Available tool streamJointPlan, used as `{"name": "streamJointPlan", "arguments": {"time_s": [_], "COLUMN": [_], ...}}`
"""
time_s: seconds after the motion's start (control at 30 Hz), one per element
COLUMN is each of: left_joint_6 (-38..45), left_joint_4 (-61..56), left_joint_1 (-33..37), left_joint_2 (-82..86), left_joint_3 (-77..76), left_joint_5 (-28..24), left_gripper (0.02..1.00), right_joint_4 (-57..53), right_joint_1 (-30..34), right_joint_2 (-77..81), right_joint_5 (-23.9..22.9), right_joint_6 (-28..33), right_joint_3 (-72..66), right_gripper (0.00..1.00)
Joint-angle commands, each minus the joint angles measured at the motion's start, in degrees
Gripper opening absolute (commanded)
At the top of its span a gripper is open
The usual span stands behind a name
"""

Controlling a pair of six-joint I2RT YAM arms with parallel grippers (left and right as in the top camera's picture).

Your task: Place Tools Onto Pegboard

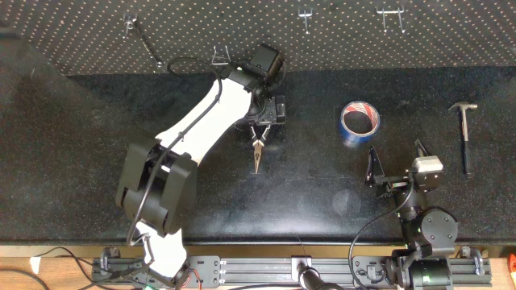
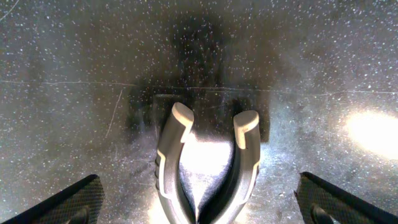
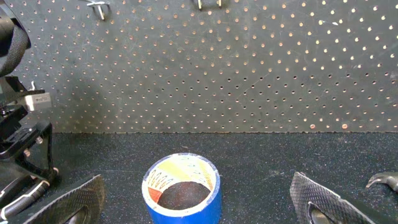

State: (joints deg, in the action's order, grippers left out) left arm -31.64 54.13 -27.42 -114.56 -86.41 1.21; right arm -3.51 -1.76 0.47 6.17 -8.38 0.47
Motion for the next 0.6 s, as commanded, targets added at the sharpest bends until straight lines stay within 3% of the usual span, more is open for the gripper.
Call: {"name": "streamJointPlan", "arguments": {"time_s": [0.03,0.6], "left_joint_6": [2.25,2.38], "left_joint_4": [-0.15,-1.05], "left_joint_1": [-0.07,-0.02], "left_joint_2": [-3.15,-4.66], "left_joint_3": [-0.92,-0.92], "left_joint_5": [-1.07,-2.36], "left_gripper": [0.996,0.996], "right_joint_4": [-0.15,-0.15], "right_joint_1": [0.35,0.35], "right_joint_2": [-0.42,-0.42], "right_joint_5": [0.33,0.33], "right_joint_6": [-0.83,-0.81], "right_joint_3": [-0.24,-0.24], "right_gripper": [0.976,0.976]}}
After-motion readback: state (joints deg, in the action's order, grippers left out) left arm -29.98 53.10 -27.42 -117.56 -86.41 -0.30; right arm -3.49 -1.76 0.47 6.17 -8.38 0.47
